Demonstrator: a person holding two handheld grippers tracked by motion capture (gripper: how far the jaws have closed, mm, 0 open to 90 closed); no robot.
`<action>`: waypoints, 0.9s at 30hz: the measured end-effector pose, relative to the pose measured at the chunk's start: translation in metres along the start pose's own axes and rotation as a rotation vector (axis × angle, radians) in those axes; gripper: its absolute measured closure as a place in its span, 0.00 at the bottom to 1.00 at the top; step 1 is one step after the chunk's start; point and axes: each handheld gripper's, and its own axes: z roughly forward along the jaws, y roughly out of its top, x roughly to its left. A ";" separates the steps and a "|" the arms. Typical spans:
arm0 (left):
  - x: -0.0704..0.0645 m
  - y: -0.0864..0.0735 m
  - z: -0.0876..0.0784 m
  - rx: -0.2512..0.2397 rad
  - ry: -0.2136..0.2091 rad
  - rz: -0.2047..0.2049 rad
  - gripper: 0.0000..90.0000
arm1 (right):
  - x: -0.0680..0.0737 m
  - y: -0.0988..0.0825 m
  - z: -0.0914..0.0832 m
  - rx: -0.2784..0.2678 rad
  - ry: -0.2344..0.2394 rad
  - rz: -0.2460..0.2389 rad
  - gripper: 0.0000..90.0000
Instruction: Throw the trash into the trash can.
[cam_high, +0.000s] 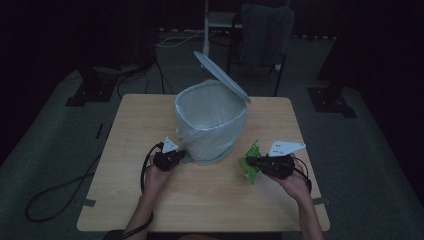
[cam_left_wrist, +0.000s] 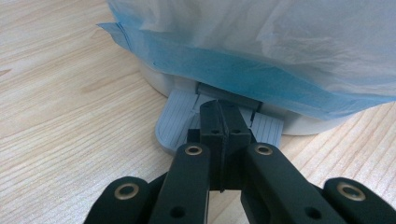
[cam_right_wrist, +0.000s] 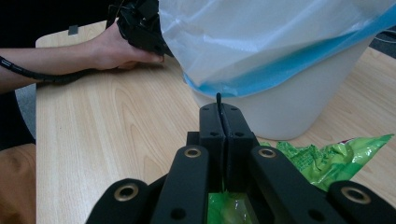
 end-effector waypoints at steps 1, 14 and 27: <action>0.000 0.000 0.000 -0.001 0.000 -0.001 1.00 | 0.000 0.002 -0.001 -0.002 -0.001 -0.001 0.98; 0.000 0.000 0.000 -0.001 -0.001 -0.005 1.00 | -0.001 0.013 -0.012 -0.030 -0.013 -0.011 0.98; 0.000 0.000 0.000 -0.001 -0.001 -0.004 1.00 | -0.001 0.030 -0.024 -0.060 -0.018 -0.033 0.98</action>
